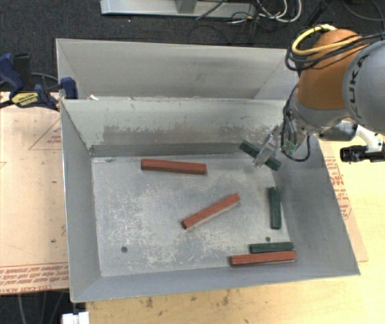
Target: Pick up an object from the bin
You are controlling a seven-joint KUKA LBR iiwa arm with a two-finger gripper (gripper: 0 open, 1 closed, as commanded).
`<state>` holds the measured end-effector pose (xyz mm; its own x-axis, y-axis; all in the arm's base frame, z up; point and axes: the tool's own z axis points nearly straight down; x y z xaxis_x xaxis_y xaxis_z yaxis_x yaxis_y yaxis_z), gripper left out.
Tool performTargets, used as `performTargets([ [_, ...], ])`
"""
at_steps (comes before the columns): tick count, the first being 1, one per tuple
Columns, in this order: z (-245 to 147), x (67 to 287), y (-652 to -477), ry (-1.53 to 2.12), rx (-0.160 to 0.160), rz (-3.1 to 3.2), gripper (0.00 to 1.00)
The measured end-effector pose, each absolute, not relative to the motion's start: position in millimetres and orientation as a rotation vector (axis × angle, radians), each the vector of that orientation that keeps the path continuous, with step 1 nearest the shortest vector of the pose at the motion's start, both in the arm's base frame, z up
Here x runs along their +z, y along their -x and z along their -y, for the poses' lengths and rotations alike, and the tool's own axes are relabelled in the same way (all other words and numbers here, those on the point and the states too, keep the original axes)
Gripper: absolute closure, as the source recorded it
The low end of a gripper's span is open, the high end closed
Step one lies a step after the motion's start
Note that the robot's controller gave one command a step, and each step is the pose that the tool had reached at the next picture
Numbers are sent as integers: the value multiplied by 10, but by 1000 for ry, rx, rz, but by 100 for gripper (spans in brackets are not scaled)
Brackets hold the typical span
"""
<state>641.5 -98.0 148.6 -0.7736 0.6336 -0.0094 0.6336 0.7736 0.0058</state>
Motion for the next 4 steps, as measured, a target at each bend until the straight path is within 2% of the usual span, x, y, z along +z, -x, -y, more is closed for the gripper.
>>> performTargets([
  [1, 979, 1647, -6427, -1051, 2, -2955, 100],
  [4, 969, 1823, -6453, -1040, 0, -2961, 100],
])
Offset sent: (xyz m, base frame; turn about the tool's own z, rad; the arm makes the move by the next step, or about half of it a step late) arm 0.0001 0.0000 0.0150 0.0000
